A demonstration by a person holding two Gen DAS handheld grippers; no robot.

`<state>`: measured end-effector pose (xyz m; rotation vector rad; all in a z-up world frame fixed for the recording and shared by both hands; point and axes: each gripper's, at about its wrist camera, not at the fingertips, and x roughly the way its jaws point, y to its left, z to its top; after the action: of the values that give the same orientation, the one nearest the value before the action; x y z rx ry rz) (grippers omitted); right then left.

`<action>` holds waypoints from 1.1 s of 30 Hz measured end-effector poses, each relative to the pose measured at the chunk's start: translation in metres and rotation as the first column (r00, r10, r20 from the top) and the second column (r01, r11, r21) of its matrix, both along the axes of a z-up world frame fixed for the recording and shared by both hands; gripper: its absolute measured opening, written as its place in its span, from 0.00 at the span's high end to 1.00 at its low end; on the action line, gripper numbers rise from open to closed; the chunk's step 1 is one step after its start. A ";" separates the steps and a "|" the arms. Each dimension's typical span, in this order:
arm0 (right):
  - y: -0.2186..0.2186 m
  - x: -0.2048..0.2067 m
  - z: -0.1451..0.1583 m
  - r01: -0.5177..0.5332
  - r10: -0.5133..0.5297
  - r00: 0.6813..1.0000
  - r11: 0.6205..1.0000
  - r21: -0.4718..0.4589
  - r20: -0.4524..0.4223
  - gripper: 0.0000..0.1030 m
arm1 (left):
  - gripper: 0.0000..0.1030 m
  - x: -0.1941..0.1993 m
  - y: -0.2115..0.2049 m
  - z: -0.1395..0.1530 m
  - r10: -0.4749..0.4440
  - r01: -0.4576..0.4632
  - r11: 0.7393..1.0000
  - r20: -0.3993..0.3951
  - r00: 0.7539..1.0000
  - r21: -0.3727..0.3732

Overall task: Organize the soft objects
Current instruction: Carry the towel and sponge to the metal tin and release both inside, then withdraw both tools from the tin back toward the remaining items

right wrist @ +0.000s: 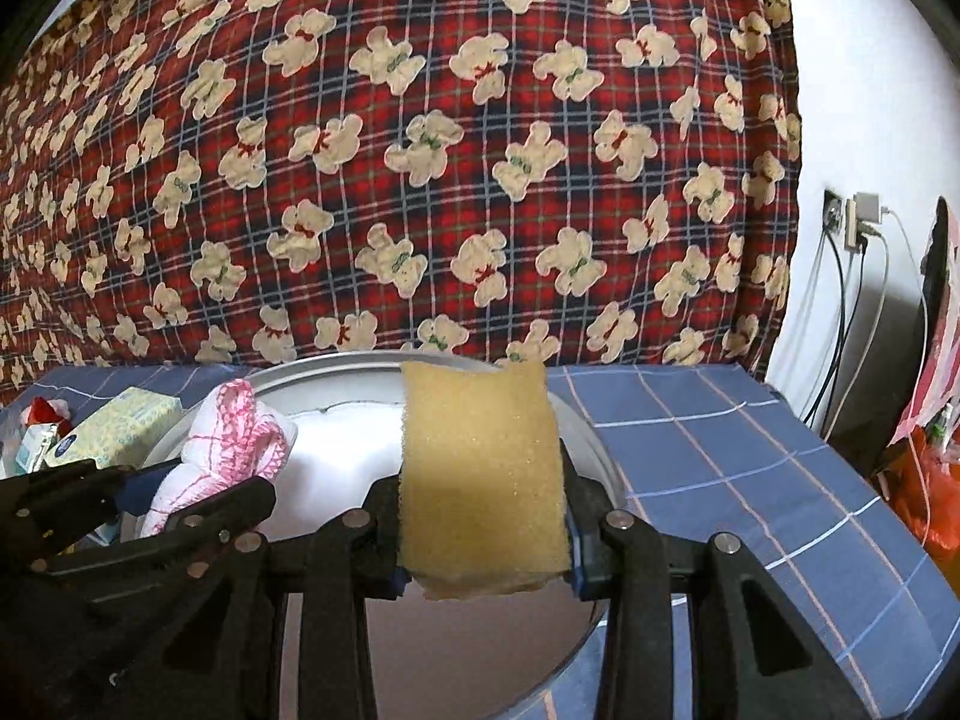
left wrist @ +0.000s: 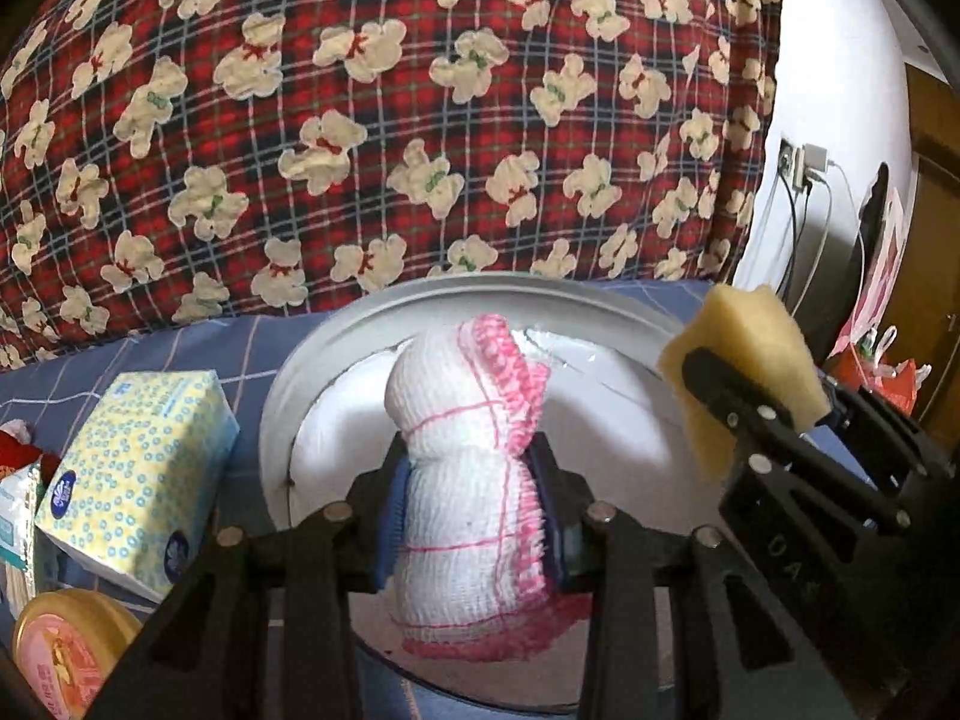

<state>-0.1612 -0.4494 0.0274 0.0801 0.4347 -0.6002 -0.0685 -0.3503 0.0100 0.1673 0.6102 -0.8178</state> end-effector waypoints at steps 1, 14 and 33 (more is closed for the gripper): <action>0.000 0.001 -0.001 -0.008 0.008 1.000 1.000 0.011 -0.004 0.61 | 0.65 0.001 0.000 -0.001 0.001 -0.001 1.000 -0.005 1.000 0.003; -0.016 -0.018 0.009 -0.044 0.018 0.987 0.986 0.162 0.157 0.32 | 0.09 -0.001 0.024 0.016 0.088 -0.085 0.995 0.043 0.995 -0.057; 0.025 -0.036 0.021 0.106 -0.071 0.954 0.988 -0.108 0.290 0.17 | 0.00 -0.026 0.063 0.017 0.132 -0.116 0.990 0.242 0.961 -0.080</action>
<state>-0.1975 -0.4242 0.0480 0.0679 0.1136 -0.6914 -0.0941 -0.2875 0.0266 0.1663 0.3547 -0.6815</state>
